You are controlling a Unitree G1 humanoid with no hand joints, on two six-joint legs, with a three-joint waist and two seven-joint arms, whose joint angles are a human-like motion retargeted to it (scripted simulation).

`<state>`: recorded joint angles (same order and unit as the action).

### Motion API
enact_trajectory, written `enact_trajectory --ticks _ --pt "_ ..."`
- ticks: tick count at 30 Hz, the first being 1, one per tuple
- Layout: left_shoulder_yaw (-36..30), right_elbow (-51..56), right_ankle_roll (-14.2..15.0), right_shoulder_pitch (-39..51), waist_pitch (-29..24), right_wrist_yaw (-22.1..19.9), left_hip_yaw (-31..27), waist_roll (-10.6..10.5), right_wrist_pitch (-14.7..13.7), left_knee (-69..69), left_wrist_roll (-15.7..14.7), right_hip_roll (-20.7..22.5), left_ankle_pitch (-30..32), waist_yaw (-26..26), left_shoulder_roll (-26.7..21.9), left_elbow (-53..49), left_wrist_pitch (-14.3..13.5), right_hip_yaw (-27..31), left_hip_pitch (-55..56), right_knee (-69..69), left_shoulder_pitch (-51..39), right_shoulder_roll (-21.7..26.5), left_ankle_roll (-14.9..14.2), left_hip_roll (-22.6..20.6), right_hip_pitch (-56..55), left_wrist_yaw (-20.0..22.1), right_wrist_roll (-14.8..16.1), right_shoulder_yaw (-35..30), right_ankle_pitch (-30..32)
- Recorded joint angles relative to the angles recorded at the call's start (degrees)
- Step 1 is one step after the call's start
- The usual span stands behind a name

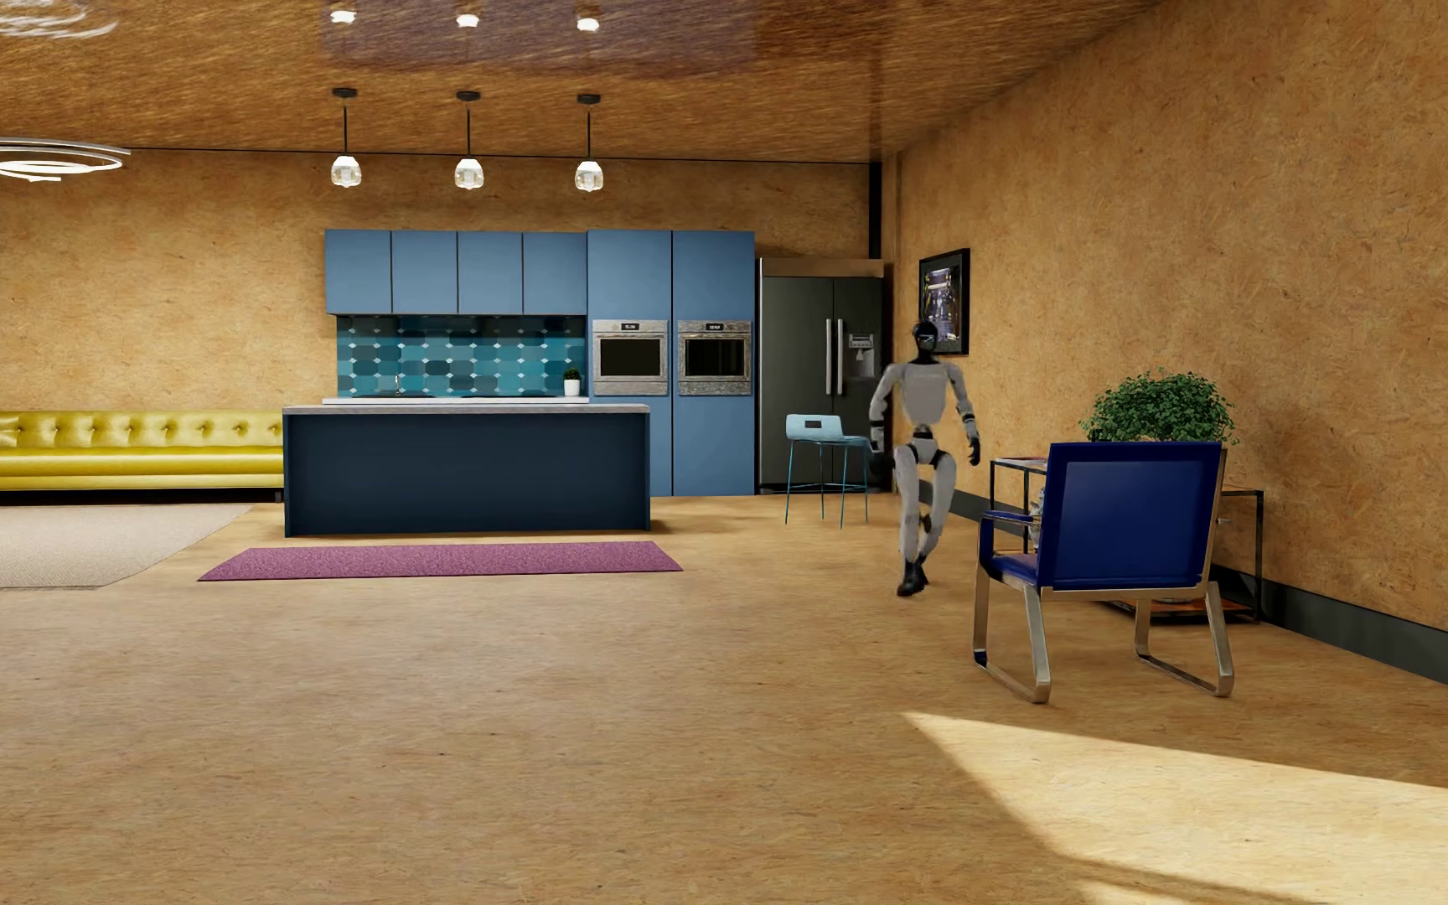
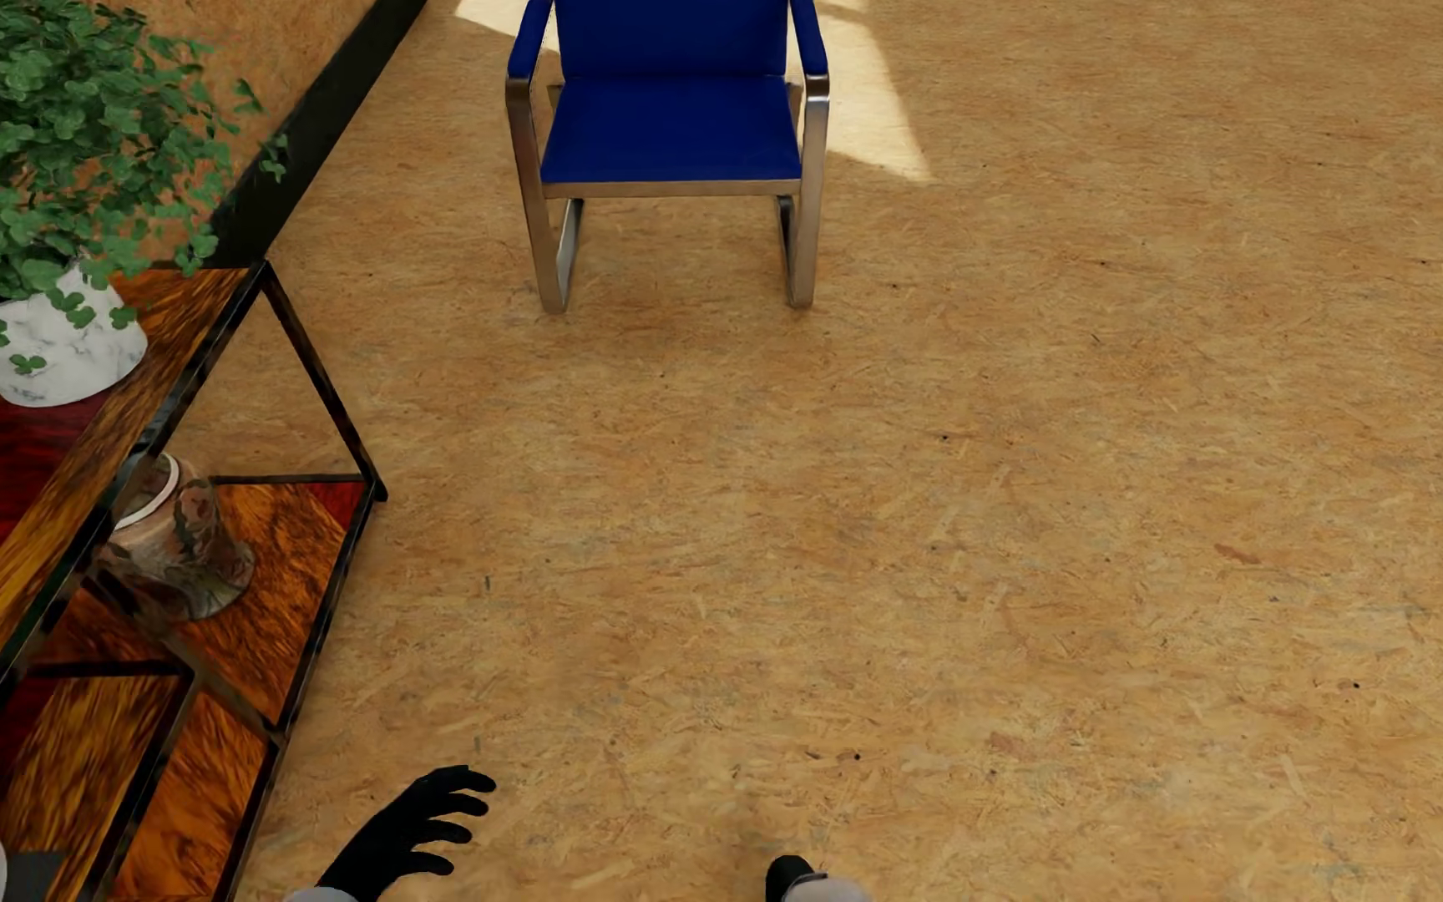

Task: Walk to the chair

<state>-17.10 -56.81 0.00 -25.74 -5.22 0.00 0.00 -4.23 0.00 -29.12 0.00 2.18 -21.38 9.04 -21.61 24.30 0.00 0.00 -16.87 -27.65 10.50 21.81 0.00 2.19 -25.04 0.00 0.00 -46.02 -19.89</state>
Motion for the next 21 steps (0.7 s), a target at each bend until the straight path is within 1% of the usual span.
enact_trajectory --ticks 1,2,3,4,5,6,7,8,9,10,11,12,13,14,15,16,17,18,19,20,21 --pt "1.2 -0.6 0.0 -1.2 -0.2 0.0 0.0 -0.1 0.0 -1.3 0.0 0.2 0.2 2.0 -0.1 -0.1 0.0 0.0 -1.9 0.4 -0.6 -0.1 0.0 1.2 -1.4 0.0 0.0 -1.3 -0.3" --pt "2.3 -1.5 0.0 -1.9 -0.5 0.0 0.0 -0.7 0.0 -2.8 0.0 1.3 2.9 3.2 0.5 1.7 0.0 0.0 -4.4 -0.8 -0.4 -0.1 0.0 2.6 -2.5 0.0 0.0 -2.2 10.0" --pt "3.0 -2.3 0.0 -2.1 0.6 0.0 0.0 -1.5 0.0 -6.4 0.0 3.0 10.0 2.8 1.3 4.0 0.0 0.0 -4.2 -3.3 0.5 -0.4 0.0 3.6 -4.6 0.0 0.0 -2.9 25.1" --pt "2.1 -3.3 0.0 -1.5 0.9 0.0 0.0 -3.5 0.0 -15.6 0.0 5.7 21.4 1.8 2.7 8.8 0.0 0.0 -1.7 -8.1 1.7 -0.4 0.0 6.3 -4.9 0.0 0.0 -4.5 32.6" --pt "0.5 -3.2 0.0 -0.4 0.1 0.0 0.0 -3.8 0.0 -25.4 0.0 7.5 31.0 0.4 3.7 14.5 0.0 0.0 0.9 -11.3 3.0 -0.2 0.0 7.2 -1.8 0.0 0.0 -4.0 32.4" --pt "-2.5 -2.1 0.0 1.8 -0.4 0.0 0.0 -3.1 0.0 -37.6 0.0 9.0 30.2 -1.0 3.2 19.2 0.0 0.0 7.6 -11.7 3.7 -0.9 0.0 7.1 1.7 0.0 0.0 -3.2 31.0" --pt "-6.0 0.8 0.0 3.5 -1.7 0.0 0.0 -3.3 0.0 -47.3 0.0 10.2 21.1 -3.6 3.9 24.1 0.0 0.0 13.4 -10.2 3.4 -0.2 0.0 8.0 7.3 0.0 0.0 -1.3 28.1" --pt "-8.1 3.3 0.0 5.6 -1.7 0.0 0.0 -1.9 0.0 -51.8 0.0 10.2 12.3 -8.1 3.7 27.7 0.0 0.0 18.3 -8.9 4.6 -0.2 0.0 7.2 12.6 0.0 0.0 0.6 25.0" --pt "-9.9 5.6 0.0 8.4 -1.6 0.0 0.0 -0.8 0.0 -51.7 0.0 9.8 8.1 -12.0 3.5 30.5 0.0 0.0 22.8 -7.0 6.5 0.1 0.0 6.7 17.9 0.0 0.0 1.7 22.0" --pt "-10.4 9.6 0.0 10.8 -1.4 0.0 0.0 0.2 0.0 -47.4 0.0 8.8 6.5 -15.5 3.2 31.5 0.0 0.0 27.3 -4.7 8.9 0.8 0.0 6.0 22.6 0.0 0.0 4.5 18.1" --pt "-11.0 13.4 0.0 13.0 -1.3 0.0 0.0 0.9 0.0 -38.8 0.0 7.8 7.0 -18.1 2.7 32.2 0.0 0.0 29.4 -2.4 11.8 1.6 0.0 5.7 28.2 0.0 0.0 7.2 14.4" --pt "-11.6 16.4 0.0 15.3 -0.7 0.0 0.0 1.6 0.0 -28.7 0.0 6.3 8.7 -21.0 2.0 32.6 0.0 0.0 32.1 -0.5 13.9 2.0 0.0 5.5 31.7 0.0 0.0 11.3 10.7" --pt "-11.5 18.5 0.0 17.7 -0.4 0.0 0.0 1.3 0.0 -17.4 0.0 6.2 13.1 -22.2 1.5 32.5 0.0 0.0 33.2 2.3 15.9 2.3 0.0 6.4 37.0 0.0 0.0 14.6 6.5" --pt "-11.8 20.6 0.0 20.2 0.6 0.0 0.0 1.0 0.0 -6.5 0.0 6.0 20.3 -24.0 1.2 32.7 0.0 0.0 35.2 3.0 16.9 2.4 0.0 6.7 38.7 0.0 0.0 19.2 3.3" --pt "-12.0 22.5 0.0 22.4 1.6 0.0 0.0 1.1 0.0 -2.8 0.0 5.1 40.1 -25.2 1.0 32.7 0.0 0.0 36.6 2.9 17.5 2.6 0.0 7.1 40.4 0.0 0.0 22.2 1.2" --pt "-12.2 24.6 0.0 23.9 2.2 0.0 0.0 1.1 0.0 22.5 0.0 4.0 51.8 -26.9 1.1 33.5 0.0 0.0 38.0 1.9 17.6 3.0 0.0 7.2 40.8 0.0 0.0 24.7 0.4" --pt "-10.1 24.8 0.0 24.7 2.8 0.0 0.0 0.9 0.0 0.5 0.0 4.0 51.8 -26.7 1.6 34.6 0.0 0.0 40.7 1.4 18.1 3.0 0.0 7.0 43.3 0.0 0.0 25.0 1.1" --pt "-9.2 25.8 0.0 23.9 2.8 0.0 0.0 1.3 0.0 -3.6 0.0 2.1 36.6 -27.9 2.1 35.2 0.0 0.0 41.1 -1.2 18.0 3.0 0.0 5.7 44.6 0.0 0.0 26.2 3.5" --pt "-8.7 26.7 0.0 21.4 3.8 0.0 0.0 1.5 0.0 -6.7 0.0 1.9 27.9 -28.3 2.0 35.7 0.0 0.0 40.4 -6.6 18.2 1.8 0.0 4.0 44.3 0.0 0.0 28.5 8.5" --pt "-8.6 25.0 0.0 19.2 4.4 0.0 0.0 2.3 0.0 -10.6 0.0 -0.8 20.1 -26.8 2.4 36.8 0.0 0.0 40.6 -15.2 18.5 0.9 0.0 0.3 42.6 0.0 0.0 28.1 15.9" --pt "-8.2 21.7 0.0 17.9 3.5 0.0 0.0 3.3 0.0 -13.3 0.0 -3.1 15.4 -26.6 2.5 37.0 0.0 0.0 36.7 -26.5 17.7 0.1 0.0 -0.8 39.1 0.0 0.0 25.3 22.5"
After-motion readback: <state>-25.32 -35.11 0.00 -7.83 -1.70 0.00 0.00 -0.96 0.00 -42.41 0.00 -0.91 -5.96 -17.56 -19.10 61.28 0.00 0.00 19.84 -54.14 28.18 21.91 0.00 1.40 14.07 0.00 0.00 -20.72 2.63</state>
